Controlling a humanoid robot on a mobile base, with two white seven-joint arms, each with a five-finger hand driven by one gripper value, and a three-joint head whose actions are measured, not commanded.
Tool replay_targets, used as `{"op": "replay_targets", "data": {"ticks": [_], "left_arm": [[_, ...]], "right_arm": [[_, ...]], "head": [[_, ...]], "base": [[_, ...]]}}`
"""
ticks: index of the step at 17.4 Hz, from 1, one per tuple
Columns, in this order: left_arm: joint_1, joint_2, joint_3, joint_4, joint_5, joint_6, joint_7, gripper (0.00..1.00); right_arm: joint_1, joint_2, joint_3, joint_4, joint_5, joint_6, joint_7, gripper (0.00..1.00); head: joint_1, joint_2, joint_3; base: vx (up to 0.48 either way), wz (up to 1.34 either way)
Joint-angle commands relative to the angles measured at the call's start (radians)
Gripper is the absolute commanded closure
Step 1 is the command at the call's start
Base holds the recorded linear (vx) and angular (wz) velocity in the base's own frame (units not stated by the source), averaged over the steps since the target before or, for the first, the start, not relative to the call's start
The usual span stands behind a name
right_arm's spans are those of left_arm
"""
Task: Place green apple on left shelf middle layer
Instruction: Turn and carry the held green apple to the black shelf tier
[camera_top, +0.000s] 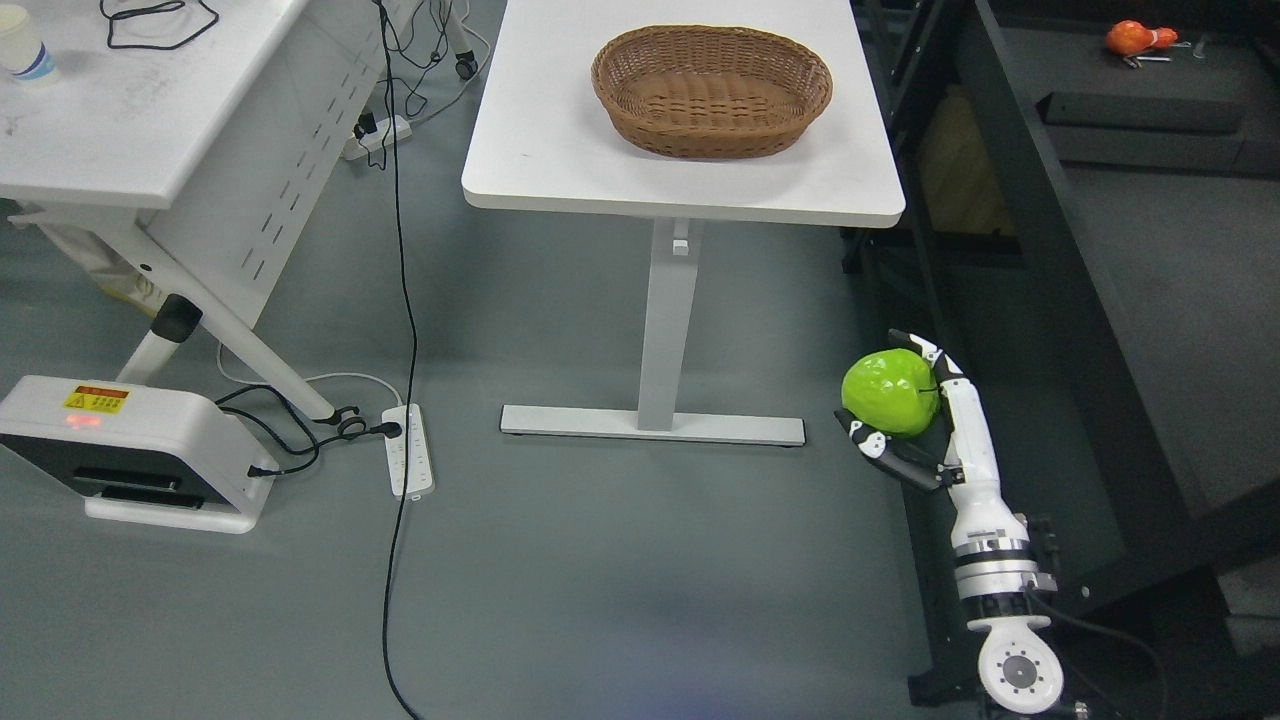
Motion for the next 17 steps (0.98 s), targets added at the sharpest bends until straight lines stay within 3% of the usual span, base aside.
{"op": "replay_targets", "data": {"ticks": [1,9,17], "left_arm": [[0.009,0.017,0.0,0.0,0.0,-0.004,0.0,0.0],[0.009,0.017,0.0,0.0,0.0,-0.002,0.0,0.0],[0.009,0.017,0.0,0.0,0.0,-0.002,0.0,0.0]], "right_arm": [[-0.001,-0.016,0.01,0.001,0.0,0.014,-0.012,1.0],[-0.007,-0.016,-0.023,0.001,0.0,0.025,-0.013,1.0],[-0.025,-0.016,-0.062,0.002,0.0,0.067,-0.015,1.0]], "head": [[0.0,0.0,0.0],[0.0,0.0,0.0],[0.0,0.0,0.0]], "base": [[-0.306,-0.13],[-0.235,-0.47],[-0.144,-0.83]]}}
